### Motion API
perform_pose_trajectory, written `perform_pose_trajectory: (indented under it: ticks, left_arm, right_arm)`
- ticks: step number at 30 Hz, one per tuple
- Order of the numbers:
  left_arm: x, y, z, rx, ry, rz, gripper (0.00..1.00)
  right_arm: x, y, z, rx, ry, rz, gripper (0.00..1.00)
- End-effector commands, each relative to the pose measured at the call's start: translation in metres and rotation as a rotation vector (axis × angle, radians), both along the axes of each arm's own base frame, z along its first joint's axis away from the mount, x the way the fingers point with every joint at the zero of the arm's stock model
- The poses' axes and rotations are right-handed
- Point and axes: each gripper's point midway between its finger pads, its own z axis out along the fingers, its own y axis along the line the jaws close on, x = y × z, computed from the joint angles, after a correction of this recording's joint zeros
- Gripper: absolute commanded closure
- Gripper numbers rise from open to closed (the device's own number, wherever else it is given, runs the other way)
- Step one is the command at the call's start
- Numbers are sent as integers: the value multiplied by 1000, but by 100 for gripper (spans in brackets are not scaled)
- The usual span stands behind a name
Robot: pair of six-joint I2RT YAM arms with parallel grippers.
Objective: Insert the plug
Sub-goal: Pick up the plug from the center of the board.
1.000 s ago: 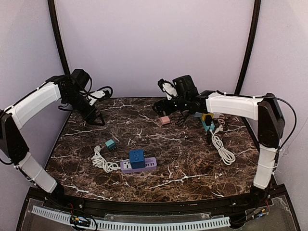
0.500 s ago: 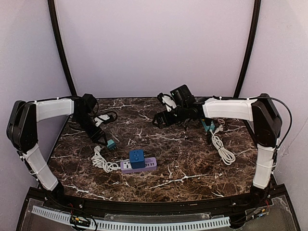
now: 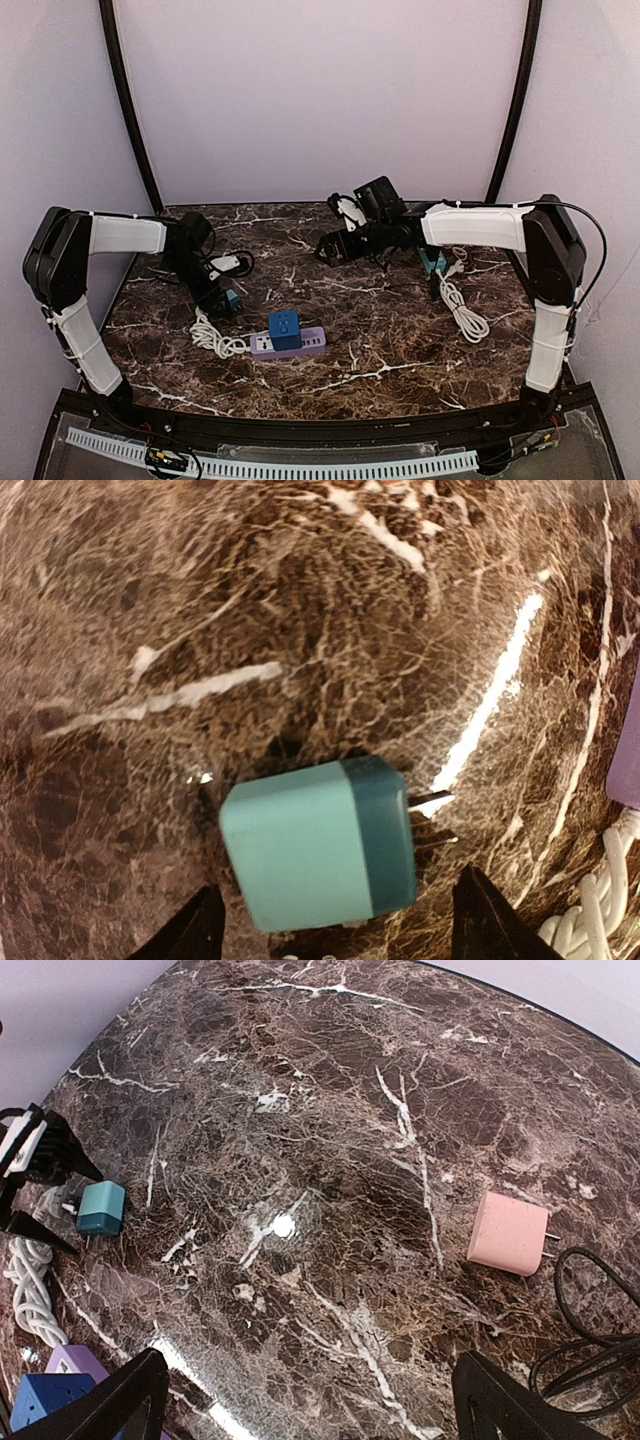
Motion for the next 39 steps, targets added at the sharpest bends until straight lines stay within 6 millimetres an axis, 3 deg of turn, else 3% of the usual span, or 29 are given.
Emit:
perform_pose_trajectory:
  ticks: [1, 6, 9, 11, 14, 17, 19, 23, 25, 31, 36, 39]
  left_arm:
    - [-8, -7, -10, 20, -15, -62, 37]
    - [-11, -6, -19, 74, -34, -106, 54]
    - [-10, -7, -21, 88, -42, -115, 74]
    - [-10, -10, -20, 80, -43, -115, 78]
    - [-10, -17, -16, 41, -29, -103, 69]
    - [-13, -23, -13, 24, -14, -113, 52]
    - [-15, -24, -12, 24, -18, -129, 48]
    - [-13, -22, -4, 52, -92, -267, 40]
    - [-15, -22, 1, 61, -156, -453, 34]
    - [3, -25, -2, 34, -224, -682, 32]
    - [14, -38, -3, 1, -214, -725, 33]
    - [9, -40, -5, -15, -193, -745, 34]
  right_arm:
    - [-2, 8, 10, 44, -4, 12, 1]
    - [-3, 6, 9, 43, -5, 8, 1]
    - [-5, 5, 10, 47, -7, 10, 1]
    - [-6, 5, 10, 51, -6, 12, 1]
    - [-7, 4, 9, 53, -4, 12, 1]
    - [-9, 4, 8, 55, 2, 17, 1]
    - [-10, 5, 8, 59, 4, 27, 1]
    - [-14, 8, 9, 68, 2, 56, 1]
    - [-15, 11, 10, 76, 7, 71, 1]
    - [-20, 17, 13, 93, 11, 76, 1]
    - [-25, 20, 14, 89, 5, 85, 1]
    - [-27, 19, 13, 82, 0, 85, 1]
